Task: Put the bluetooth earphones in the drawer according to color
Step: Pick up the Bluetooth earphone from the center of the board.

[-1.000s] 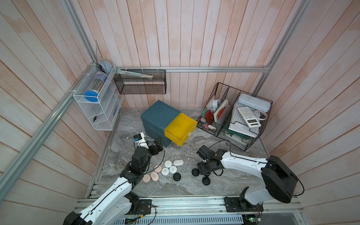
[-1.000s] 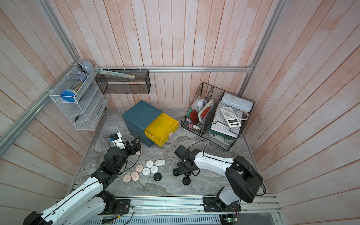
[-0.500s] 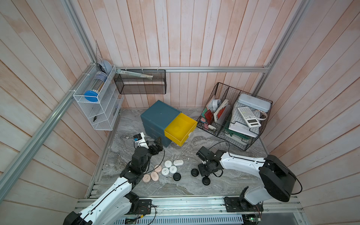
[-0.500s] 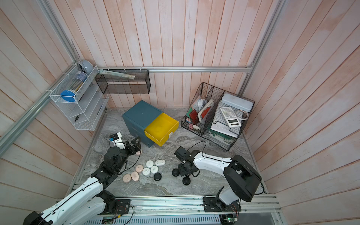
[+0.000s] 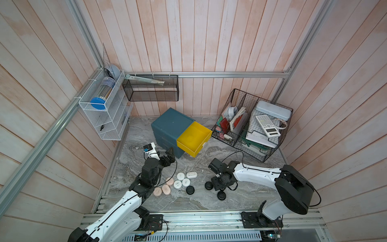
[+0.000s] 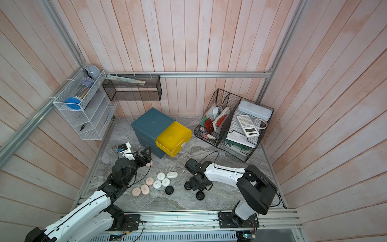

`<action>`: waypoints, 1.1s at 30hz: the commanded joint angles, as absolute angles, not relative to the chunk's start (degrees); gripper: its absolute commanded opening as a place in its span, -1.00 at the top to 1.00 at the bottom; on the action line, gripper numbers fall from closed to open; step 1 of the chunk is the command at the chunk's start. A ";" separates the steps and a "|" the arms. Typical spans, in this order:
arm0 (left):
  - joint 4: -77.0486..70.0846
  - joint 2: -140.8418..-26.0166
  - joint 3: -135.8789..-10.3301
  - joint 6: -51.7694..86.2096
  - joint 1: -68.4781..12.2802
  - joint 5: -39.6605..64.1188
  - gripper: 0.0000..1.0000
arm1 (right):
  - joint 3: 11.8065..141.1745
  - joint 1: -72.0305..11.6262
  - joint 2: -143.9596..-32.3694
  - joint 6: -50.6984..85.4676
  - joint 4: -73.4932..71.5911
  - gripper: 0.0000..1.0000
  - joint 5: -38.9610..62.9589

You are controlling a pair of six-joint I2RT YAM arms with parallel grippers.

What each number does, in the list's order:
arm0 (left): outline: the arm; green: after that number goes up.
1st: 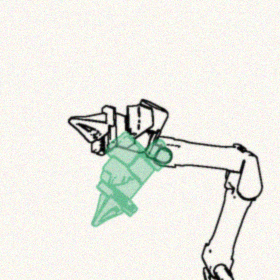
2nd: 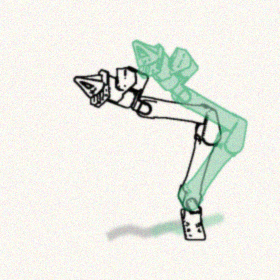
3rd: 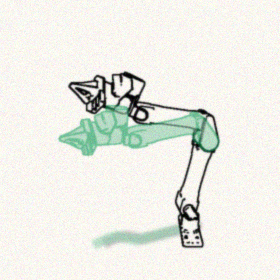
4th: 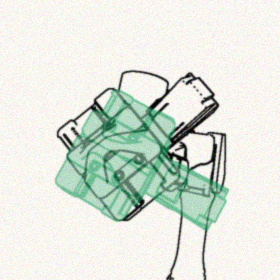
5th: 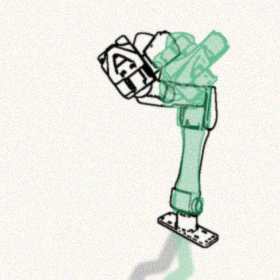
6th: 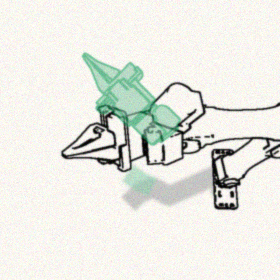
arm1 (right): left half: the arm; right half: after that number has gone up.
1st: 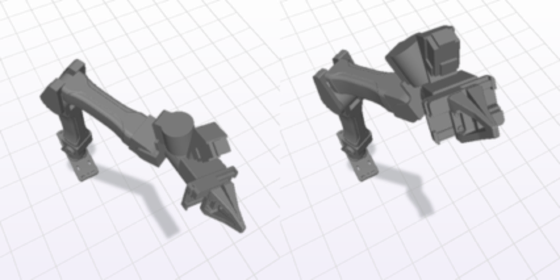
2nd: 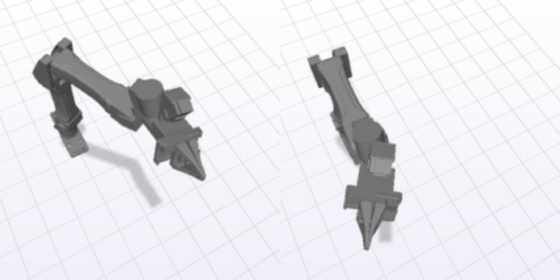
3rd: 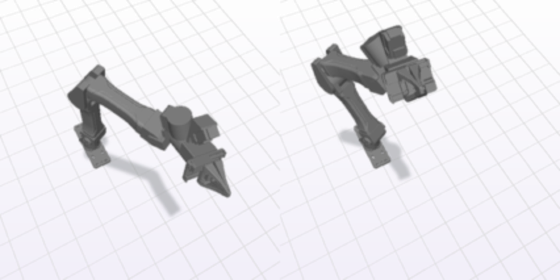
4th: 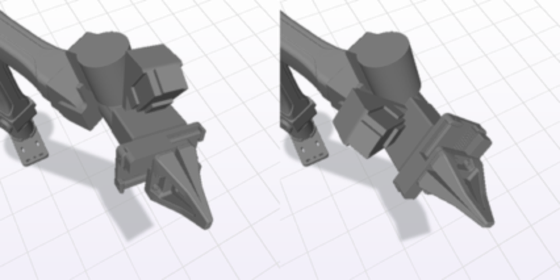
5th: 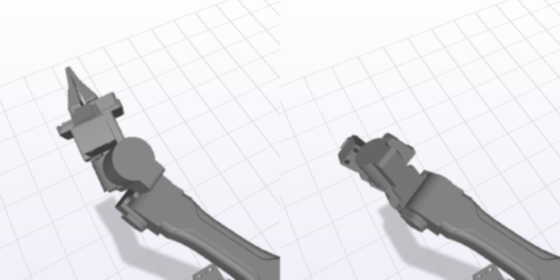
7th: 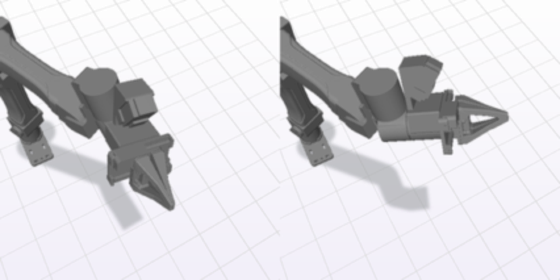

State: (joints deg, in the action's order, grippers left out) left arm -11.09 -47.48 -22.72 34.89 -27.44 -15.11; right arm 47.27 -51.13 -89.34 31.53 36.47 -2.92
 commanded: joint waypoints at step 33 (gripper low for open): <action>-10.55 -46.86 -23.73 33.84 -27.68 -15.64 -1.00 | 52.97 -47.60 -89.62 30.77 38.18 0.25 -9.55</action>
